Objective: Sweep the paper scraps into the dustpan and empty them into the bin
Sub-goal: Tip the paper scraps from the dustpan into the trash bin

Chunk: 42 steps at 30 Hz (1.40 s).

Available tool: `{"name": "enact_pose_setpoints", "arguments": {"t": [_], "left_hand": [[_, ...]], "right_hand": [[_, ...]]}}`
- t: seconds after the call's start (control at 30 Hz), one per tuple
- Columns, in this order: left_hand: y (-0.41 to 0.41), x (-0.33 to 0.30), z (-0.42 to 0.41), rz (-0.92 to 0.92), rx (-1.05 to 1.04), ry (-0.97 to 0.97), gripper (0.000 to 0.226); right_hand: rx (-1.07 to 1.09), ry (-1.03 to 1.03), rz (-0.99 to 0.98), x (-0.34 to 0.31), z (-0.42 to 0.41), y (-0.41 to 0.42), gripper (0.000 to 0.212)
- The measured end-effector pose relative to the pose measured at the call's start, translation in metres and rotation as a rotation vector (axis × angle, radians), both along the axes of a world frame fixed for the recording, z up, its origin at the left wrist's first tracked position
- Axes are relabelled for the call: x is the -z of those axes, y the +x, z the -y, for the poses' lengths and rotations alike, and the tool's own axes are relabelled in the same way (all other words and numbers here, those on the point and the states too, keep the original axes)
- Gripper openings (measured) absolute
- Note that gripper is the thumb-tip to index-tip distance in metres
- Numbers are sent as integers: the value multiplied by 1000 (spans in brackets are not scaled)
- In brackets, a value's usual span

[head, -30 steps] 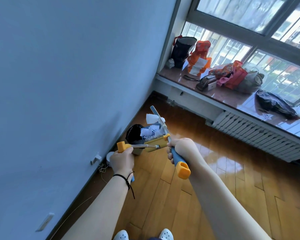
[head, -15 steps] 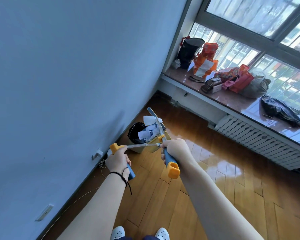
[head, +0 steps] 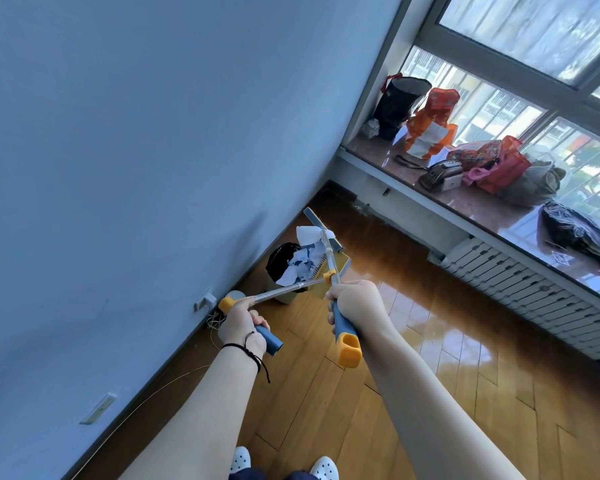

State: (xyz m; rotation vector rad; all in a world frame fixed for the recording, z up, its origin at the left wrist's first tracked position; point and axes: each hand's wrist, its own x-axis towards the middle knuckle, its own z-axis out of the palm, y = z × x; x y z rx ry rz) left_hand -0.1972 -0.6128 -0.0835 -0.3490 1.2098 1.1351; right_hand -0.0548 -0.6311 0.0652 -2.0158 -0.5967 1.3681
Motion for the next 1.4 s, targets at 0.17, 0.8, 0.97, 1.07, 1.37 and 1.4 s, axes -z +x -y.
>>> {"name": "enact_pose_setpoints", "arguments": {"t": [0.17, 0.8, 0.97, 1.07, 1.37, 1.4], "left_hand": [[-3, -4, -3, 69, -29, 5, 33], [-3, -10, -8, 227, -91, -100, 37], [-6, -12, -8, 240, -86, -141, 41], [-8, -12, -8, 273, -96, -153, 40], [-8, -11, -6, 286, -66, -157, 42], [-7, -11, -6, 290, -73, -156, 42]], "right_hand": [[-41, -15, 40, -4, -7, -5, 16], [-77, -24, 60, 10, -16, -17, 5], [-121, -28, 100, 11, -16, -17, 7], [-117, -37, 88, 9, -17, -19, 6], [-104, -52, 58, 14, -19, -17, 4], [-87, -59, 31, 14, -18, -17, 5]]}}
